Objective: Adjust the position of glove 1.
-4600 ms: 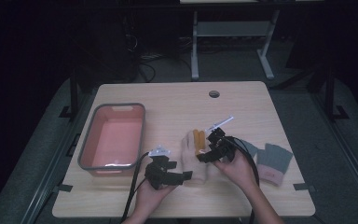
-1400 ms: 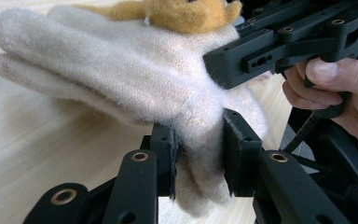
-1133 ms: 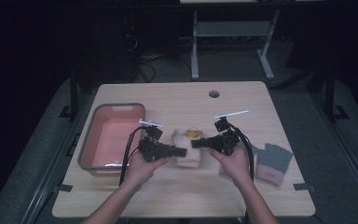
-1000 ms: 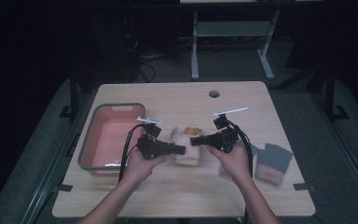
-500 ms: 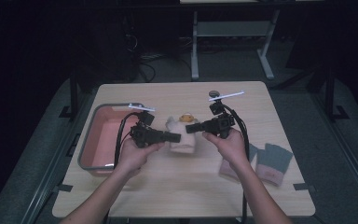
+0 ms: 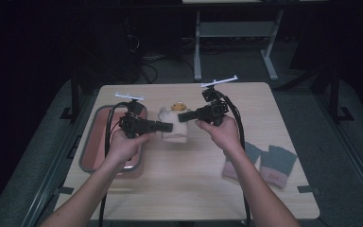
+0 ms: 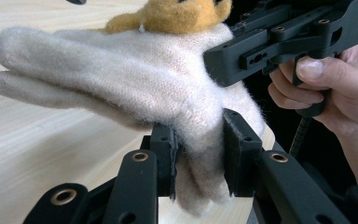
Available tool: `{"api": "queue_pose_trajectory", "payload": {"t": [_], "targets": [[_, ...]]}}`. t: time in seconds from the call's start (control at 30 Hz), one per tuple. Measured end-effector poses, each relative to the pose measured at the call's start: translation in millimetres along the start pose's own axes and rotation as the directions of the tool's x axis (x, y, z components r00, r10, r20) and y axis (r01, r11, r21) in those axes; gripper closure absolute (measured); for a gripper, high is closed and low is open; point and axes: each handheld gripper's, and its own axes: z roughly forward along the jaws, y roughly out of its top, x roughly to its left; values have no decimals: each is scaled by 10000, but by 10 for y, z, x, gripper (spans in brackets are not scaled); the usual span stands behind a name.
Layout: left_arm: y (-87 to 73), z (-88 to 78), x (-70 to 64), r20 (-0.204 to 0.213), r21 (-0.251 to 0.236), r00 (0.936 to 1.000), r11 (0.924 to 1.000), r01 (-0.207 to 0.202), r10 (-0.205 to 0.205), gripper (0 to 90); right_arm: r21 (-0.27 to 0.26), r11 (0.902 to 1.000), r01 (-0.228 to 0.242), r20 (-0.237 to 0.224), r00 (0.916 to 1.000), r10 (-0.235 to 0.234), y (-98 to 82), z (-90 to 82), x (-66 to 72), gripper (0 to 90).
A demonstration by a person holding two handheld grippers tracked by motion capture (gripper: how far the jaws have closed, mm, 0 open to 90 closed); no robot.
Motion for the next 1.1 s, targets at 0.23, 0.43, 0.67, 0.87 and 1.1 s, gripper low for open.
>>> {"api": "queue_pose_trajectory", "payload": {"t": [0.23, 0.43, 0.67, 0.87, 1.1], "targets": [[75, -127, 44, -53, -211, 10000, 9998, -11, 10, 689, -28, 10000, 83, -63, 9999, -83, 158, 57, 62, 795], [90, -246, 73, -148, -342, 9999, 9994, 26, -31, 689, 12, 9999, 168, -147, 9998, -167, 250, 126, 125, 795], [77, -408, 110, -271, -545, 9996, 9985, 73, -88, 689, 115, 9994, 314, -278, 9991, -310, 345, 231, 219, 795], [73, -592, 140, -463, -721, 9989, 9974, 85, -119, 689, 160, 9983, 559, -417, 9976, -552, 454, 347, 338, 795], [48, -749, 196, -561, -902, 9981, 9957, 197, -249, 689, 323, 9969, 719, -517, 9962, -702, 557, 485, 440, 795]]}}
